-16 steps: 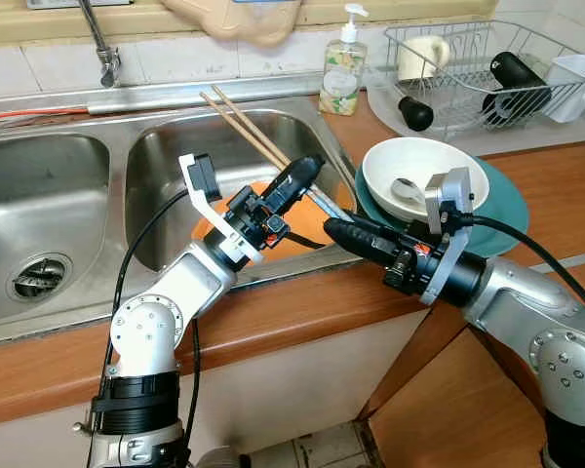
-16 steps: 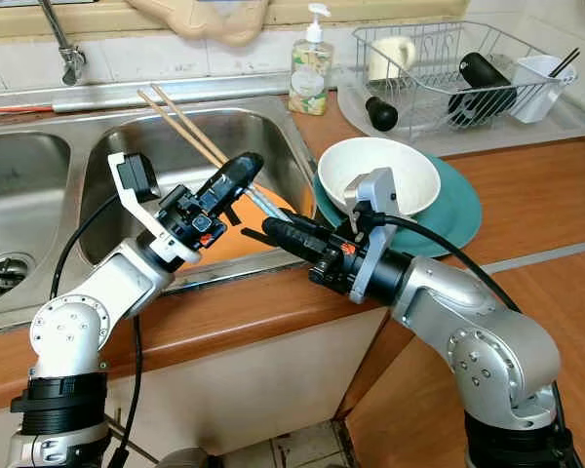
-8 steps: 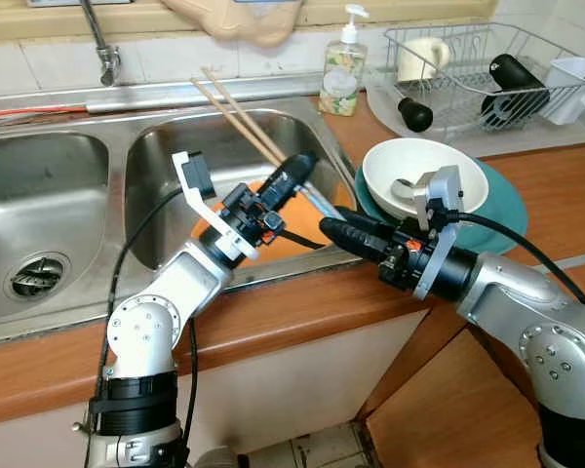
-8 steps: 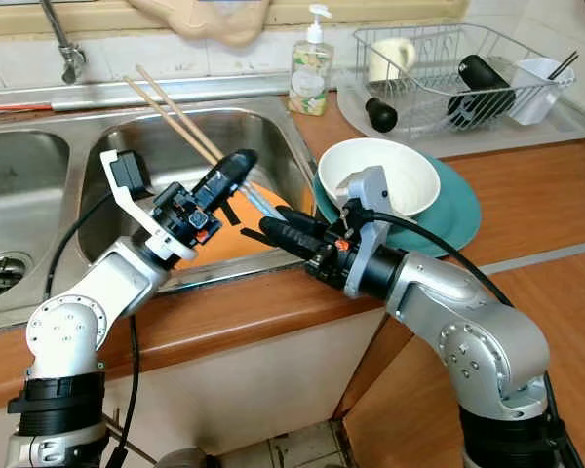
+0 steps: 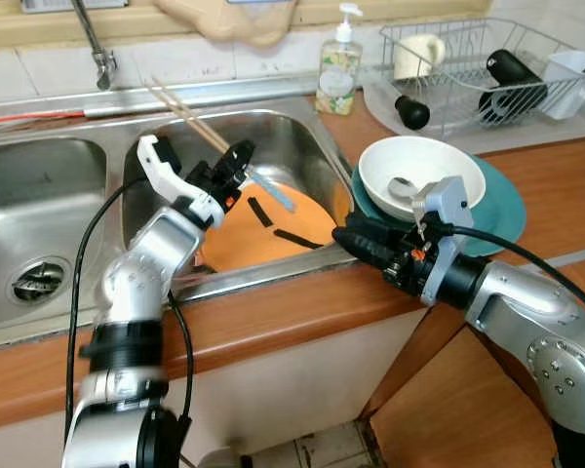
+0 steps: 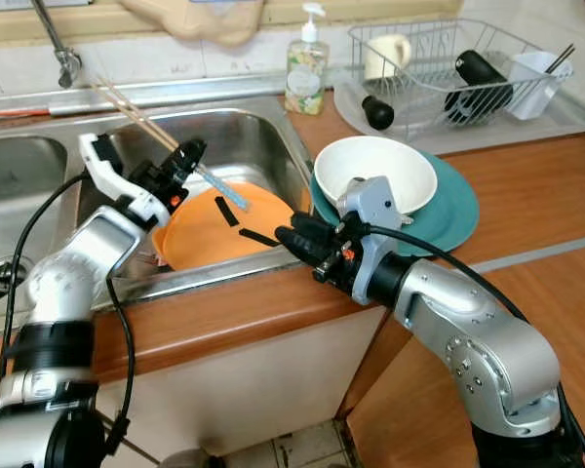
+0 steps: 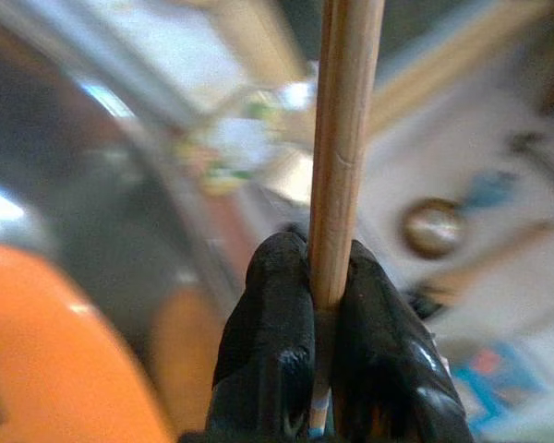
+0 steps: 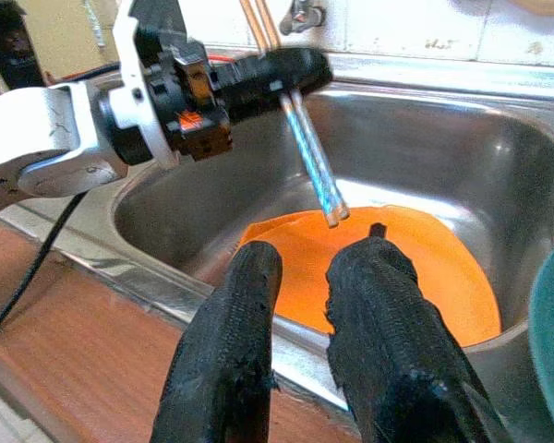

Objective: Kitchen organization

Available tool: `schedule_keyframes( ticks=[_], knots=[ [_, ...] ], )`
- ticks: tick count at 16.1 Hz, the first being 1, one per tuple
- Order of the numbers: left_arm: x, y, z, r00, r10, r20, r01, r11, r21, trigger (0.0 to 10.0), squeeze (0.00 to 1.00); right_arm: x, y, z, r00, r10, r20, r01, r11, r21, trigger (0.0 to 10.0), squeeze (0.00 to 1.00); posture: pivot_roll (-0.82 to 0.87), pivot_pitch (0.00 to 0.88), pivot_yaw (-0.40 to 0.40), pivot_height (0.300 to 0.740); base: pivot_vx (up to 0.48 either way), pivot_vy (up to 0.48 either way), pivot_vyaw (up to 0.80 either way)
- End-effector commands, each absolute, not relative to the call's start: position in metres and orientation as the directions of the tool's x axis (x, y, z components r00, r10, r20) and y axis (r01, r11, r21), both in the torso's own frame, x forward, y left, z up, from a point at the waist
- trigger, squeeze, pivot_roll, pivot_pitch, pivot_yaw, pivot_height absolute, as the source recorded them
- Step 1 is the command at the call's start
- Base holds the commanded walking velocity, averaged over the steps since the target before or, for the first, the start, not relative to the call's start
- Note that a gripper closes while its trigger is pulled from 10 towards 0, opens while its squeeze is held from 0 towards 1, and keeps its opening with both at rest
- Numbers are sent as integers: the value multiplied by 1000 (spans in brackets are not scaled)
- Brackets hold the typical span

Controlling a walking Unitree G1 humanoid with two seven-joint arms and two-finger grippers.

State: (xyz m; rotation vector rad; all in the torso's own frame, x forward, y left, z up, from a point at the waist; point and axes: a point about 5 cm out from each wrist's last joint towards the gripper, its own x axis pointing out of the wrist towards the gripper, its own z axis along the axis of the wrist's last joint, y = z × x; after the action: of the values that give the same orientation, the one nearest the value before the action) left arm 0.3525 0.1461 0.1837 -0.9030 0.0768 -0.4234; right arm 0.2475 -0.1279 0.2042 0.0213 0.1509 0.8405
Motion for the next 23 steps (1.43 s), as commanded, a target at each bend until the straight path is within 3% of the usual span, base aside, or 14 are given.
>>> schedule_keyframes(
  ticks=[1, 2, 3, 4, 5, 11, 16, 17, 18, 21, 23],
  knots=[
    [362, 151, 181, 942, -332, 44, 243, 587, -772, 0, 0, 247, -123, 208, 664, 737, -126, -740, 672, 36, 10000, 0, -127, 0, 53, 740, 0, 0, 0],
    [370, 152, 173, 956, -291, -44, 153, 620, -769, 4627, 0, 248, -121, 207, 673, 728, -131, -732, 681, 25, 10000, 0, -130, 0, 52, 740, 0, 0, 0],
    [374, 152, 166, 956, -263, -127, 81, 654, -752, 10000, 0, 248, -119, 207, 681, 719, -136, -724, 689, 20, 10000, 0, -131, 0, 50, 740, 0, 0, 0],
    [376, 151, 162, 951, -262, -167, 57, 677, -734, 10000, 0, 248, -118, 206, 687, 713, -143, -718, 695, 16, 10000, 0, -135, 0, 49, 740, 0, 0, 0],
    [377, 150, 159, 947, -258, -192, 37, 680, -732, 10000, 1000, 248, -117, 205, 689, 709, -148, -715, 698, 13, 10000, 0, -138, 0, 49, 740, 0, 0, 0],
    [380, 153, 144, 919, -228, -323, -79, 693, -717, 10000, 1000, 255, -113, 208, 725, 677, -129, -684, 729, -17, 10000, 0, -127, 0, 45, 740, 0, 0, 0],
    [382, 156, 146, 909, -240, -340, -63, 729, -682, 10000, 1000, 268, -114, 228, 800, 599, -17, -599, 798, -57, 10000, 0, -131, 0, 53, 740, 0, 0, 0],
    [381, 154, 148, 909, -254, -331, -44, 731, -680, 10000, 1000, 273, -120, 235, 834, 551, 17, -550, 834, -49, 10000, 467, -131, 0, 50, 740, 0, 0, 0],
    [380, 154, 149, 907, -261, -330, -21, 756, -655, 10000, 1000, 278, -129, 244, 873, 483, 60, -482, 876, -33, 10000, 1000, -128, 0, 47, 740, 0, 0, 0],
    [377, 152, 168, 929, -307, -209, 190, 876, -443, 10000, 1000, 286, -168, 258, 931, 353, 96, -348, 935, -70, 10000, 1000, -119, 0, 42, 740, 0, 0, 0],
    [368, 146, 179, 917, -386, -104, 328, 876, -354, 10000, 902, 285, -186, 252, 945, 320, 67, -314, 945, -91, 10000, 1000, -121, 0, 47, 740, 0, 0, 0]
  ],
)
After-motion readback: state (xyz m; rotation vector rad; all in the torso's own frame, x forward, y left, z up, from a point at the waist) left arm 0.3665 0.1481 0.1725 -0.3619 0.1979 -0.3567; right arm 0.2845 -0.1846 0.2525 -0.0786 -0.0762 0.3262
